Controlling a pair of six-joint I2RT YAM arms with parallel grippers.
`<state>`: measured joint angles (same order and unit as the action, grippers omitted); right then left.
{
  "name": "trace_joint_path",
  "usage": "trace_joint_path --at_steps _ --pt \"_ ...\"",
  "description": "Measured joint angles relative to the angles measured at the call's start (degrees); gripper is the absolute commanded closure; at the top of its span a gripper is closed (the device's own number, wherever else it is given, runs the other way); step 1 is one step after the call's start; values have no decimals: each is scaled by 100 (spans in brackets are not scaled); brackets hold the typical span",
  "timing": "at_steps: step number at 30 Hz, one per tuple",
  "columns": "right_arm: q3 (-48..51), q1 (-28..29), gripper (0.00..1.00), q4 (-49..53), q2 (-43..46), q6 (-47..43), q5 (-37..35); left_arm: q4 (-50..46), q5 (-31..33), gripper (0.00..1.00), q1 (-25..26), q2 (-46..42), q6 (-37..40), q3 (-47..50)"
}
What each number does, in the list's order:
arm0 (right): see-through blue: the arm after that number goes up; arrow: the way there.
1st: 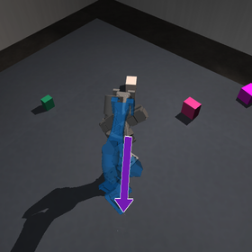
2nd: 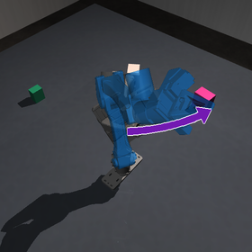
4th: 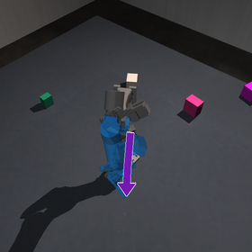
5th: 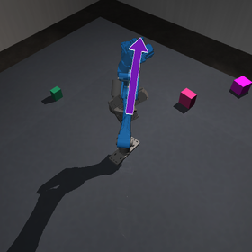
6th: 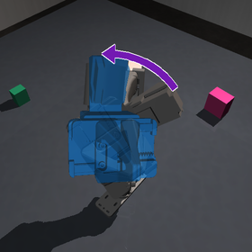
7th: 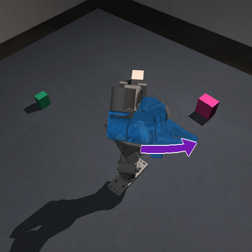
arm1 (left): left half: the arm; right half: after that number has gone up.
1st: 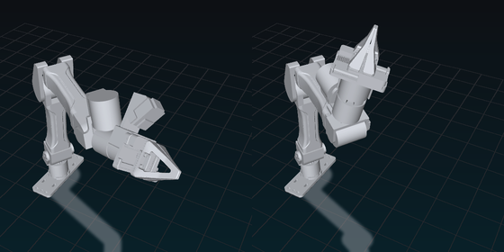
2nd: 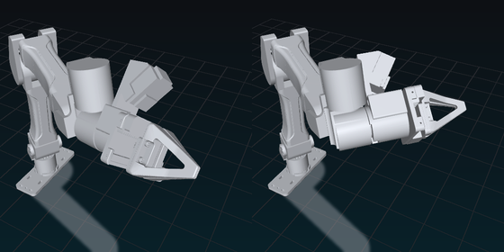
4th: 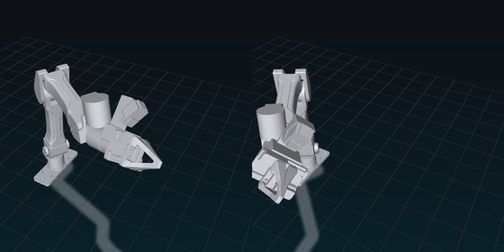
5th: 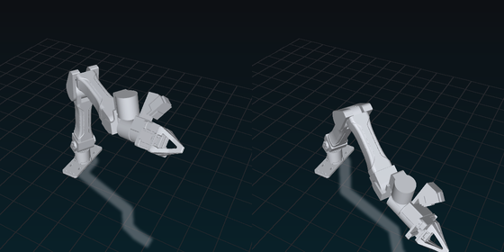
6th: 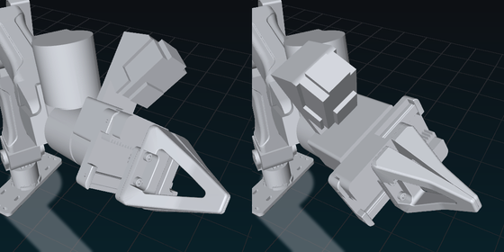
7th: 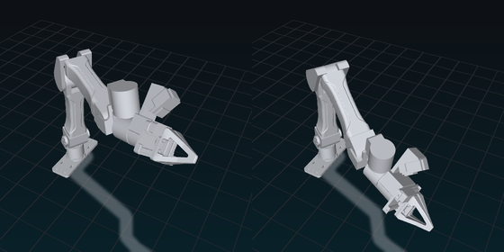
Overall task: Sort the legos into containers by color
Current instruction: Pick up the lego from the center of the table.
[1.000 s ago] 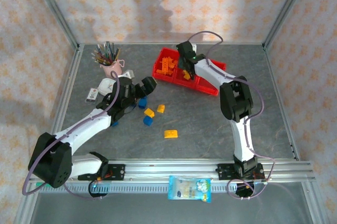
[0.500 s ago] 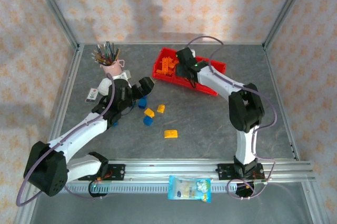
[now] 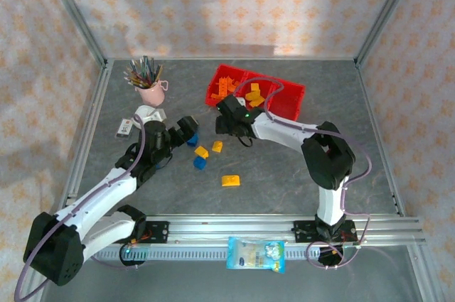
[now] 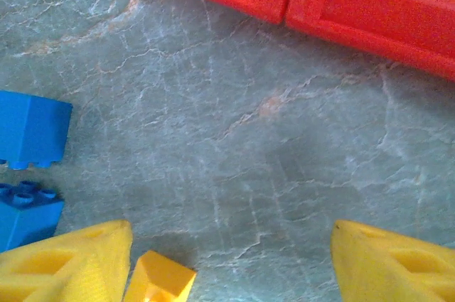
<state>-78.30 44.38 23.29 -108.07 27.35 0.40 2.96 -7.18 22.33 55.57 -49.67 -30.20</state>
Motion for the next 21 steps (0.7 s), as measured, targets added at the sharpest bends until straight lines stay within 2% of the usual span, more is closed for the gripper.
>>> trace_joint_path --at_steps 6,11,21 --pt "48 223 26 -131 -37 470 72 -105 44 1 -107 -146 -24 81" --pt "116 389 36 -190 -184 752 153 -125 59 1 -149 -186 -44 166" --pt "136 601 47 -234 -439 979 201 -127 57 1 -149 -181 -46 175"
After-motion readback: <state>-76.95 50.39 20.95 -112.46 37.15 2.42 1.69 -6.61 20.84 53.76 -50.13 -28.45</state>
